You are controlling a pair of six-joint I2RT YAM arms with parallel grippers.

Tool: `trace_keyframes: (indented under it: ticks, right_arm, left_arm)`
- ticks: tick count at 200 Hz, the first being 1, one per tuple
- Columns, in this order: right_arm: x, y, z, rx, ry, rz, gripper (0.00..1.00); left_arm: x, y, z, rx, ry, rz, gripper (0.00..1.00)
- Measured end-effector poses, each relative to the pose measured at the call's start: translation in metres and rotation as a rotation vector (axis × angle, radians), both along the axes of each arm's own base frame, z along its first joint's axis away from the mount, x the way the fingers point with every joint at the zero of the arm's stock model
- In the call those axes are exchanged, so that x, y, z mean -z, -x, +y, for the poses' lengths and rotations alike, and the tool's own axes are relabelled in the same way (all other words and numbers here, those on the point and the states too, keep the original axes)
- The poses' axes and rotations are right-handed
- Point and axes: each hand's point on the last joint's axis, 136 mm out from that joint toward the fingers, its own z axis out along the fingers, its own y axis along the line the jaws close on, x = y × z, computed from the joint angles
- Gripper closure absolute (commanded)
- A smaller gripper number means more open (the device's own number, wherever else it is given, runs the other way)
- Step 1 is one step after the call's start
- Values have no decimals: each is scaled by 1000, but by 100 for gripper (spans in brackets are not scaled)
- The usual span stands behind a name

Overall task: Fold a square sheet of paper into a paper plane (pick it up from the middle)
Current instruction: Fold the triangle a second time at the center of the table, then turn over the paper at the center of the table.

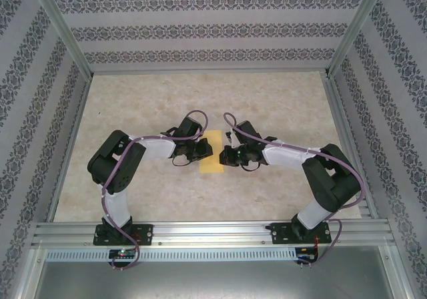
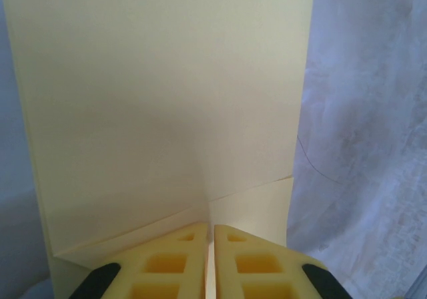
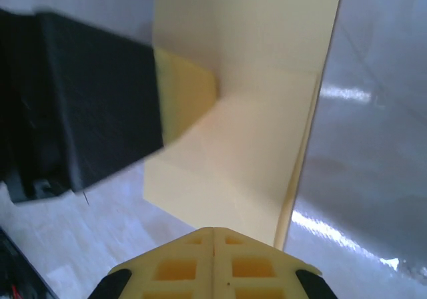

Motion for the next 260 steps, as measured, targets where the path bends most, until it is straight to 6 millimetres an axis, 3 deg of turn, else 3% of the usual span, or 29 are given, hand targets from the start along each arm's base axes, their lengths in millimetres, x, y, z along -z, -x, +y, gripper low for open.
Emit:
trace_keyframes:
  ticks: [21,59,107,158,207,260]
  right_arm:
    - [-3,-10,-2,46,5,-18,87]
    - [-3,-29,-11,121,30,-40,70]
    - [1,-53,-8,128,51,-61,65]
    - [19,-52,-4,77,50,-18,76]
    - [20,-62,-8,89,7,-26,92]
    - [24,-61,-8,100,-9,-17,96]
  left_arm:
    - [-11,1,1,-6,5,-22,79]
    - [-42,5,21,-93,8,-100,68]
    - [-20,24,36,-139,-14,-34,66]
    - [-21,24,33,-155,18,-28,66]
    - [-25,22,22,-138,76,-25,66]
    - [-18,22,18,-130,93,-1,65]
